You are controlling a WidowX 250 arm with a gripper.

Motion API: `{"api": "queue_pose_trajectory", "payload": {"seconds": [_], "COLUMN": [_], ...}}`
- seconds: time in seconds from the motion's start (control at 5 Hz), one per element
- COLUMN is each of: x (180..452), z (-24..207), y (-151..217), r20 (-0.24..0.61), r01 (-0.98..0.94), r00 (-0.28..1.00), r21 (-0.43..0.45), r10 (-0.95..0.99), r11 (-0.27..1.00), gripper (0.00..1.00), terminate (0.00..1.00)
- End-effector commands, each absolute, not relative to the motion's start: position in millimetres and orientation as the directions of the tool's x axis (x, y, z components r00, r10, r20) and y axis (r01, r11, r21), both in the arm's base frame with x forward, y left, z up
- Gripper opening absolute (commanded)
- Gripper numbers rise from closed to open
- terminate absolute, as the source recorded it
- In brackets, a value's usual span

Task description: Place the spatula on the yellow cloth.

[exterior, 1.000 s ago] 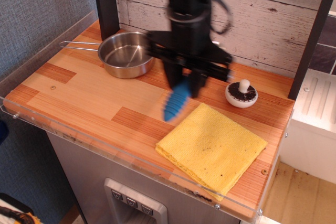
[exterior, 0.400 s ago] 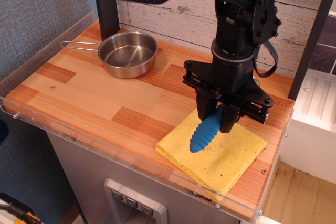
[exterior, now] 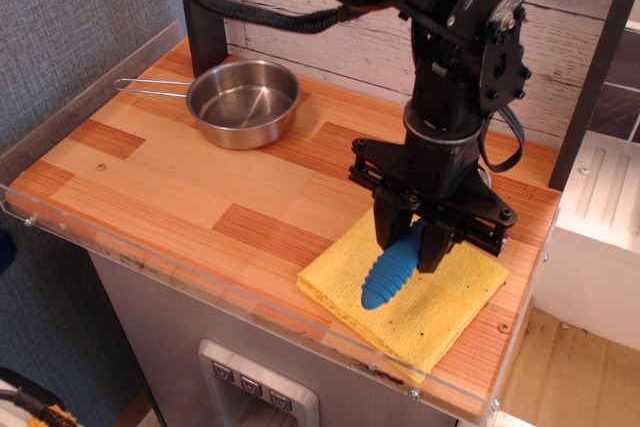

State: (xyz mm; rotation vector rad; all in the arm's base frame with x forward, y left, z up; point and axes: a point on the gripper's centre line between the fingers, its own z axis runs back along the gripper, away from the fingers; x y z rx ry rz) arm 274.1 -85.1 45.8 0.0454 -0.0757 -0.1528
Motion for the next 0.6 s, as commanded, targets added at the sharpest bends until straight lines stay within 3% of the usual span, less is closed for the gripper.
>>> {"api": "queue_pose_trajectory", "payload": {"seconds": [0.0, 0.4], "x": [273, 258], "z": [59, 106], "y": [-86, -40], "r20": [0.097, 0.177], "r01": [0.180, 0.022], "r00": [0.978, 0.984], "r21": [0.046, 0.071], "r10": [-0.184, -0.035], "r11": [0.983, 0.997], "gripper": [1.00, 1.00], "terminate": [0.00, 0.00]}}
